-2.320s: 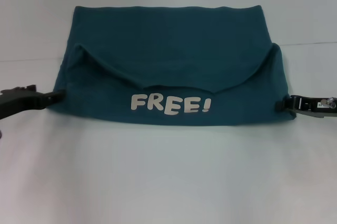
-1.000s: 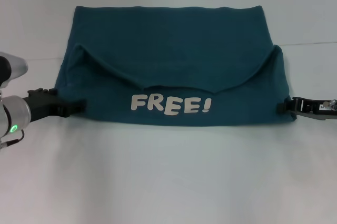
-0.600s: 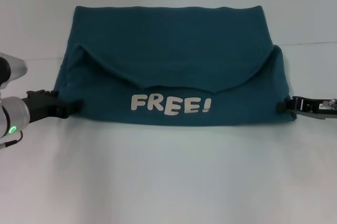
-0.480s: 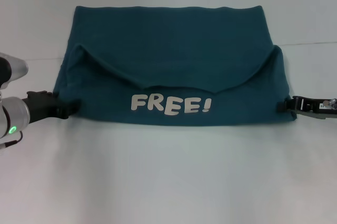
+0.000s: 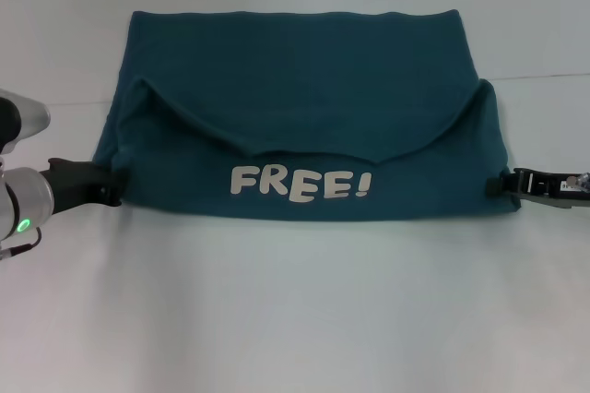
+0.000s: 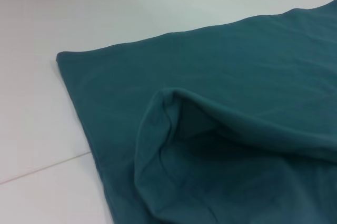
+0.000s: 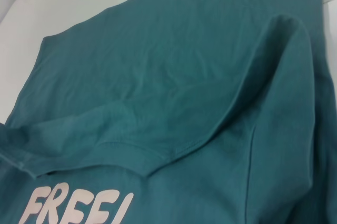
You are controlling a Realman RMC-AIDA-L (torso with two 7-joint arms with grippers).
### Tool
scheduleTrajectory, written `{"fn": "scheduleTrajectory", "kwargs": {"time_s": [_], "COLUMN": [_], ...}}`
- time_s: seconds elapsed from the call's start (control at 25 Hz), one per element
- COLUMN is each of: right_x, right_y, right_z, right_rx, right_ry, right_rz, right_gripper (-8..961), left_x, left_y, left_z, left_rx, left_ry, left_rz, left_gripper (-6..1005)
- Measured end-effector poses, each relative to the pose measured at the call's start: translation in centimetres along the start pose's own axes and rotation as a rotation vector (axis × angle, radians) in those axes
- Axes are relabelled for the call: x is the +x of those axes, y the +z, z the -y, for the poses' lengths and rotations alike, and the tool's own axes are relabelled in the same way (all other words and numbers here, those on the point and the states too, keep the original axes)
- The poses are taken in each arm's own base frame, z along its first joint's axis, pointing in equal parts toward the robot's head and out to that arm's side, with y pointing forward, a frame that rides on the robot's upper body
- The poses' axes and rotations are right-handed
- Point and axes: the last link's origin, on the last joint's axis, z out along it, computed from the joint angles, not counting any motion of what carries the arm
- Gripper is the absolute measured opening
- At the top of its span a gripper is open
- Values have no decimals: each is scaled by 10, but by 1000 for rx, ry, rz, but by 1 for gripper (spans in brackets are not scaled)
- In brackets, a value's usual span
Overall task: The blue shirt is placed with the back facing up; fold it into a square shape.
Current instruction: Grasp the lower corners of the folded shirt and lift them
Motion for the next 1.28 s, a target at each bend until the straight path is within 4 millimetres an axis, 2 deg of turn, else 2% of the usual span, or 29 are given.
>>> {"fn": "scheduleTrajectory", "kwargs": {"time_s": [0.04, 0.28, 0.48, 0.64, 0.96, 1.2, 1.28], "right_x": [0, 0, 3, 8, 34, 52, 56], "right_y": [0, -3, -8, -17, -44, -73, -76], "right_z": [0, 3, 6, 10, 29, 44, 45], "right_rx": [0, 1, -25, -58, -95, -96, -97], "right_ry": [0, 1, -11, -29, -107, -146, -149], "right_rz": [2, 13, 35, 62, 93, 111, 106], "right_gripper": [39, 38, 38, 37, 37, 38, 38], "left_x": [0, -2, -1, -4, -36, -57, -61], "left_y": [0, -5, -17, -33, -65, -92, -99], "left_z": [0, 0, 0, -3, -12, -18, -20], "left_rx": [0, -22, -66, -124, -267, -404, -440], "left_ry": [-1, -14, -45, -74, -181, -286, -306], "left_rz": [0, -2, -16, -22, 17, 12, 7], "left_gripper": [306, 81, 28, 28, 27, 28, 29]}}
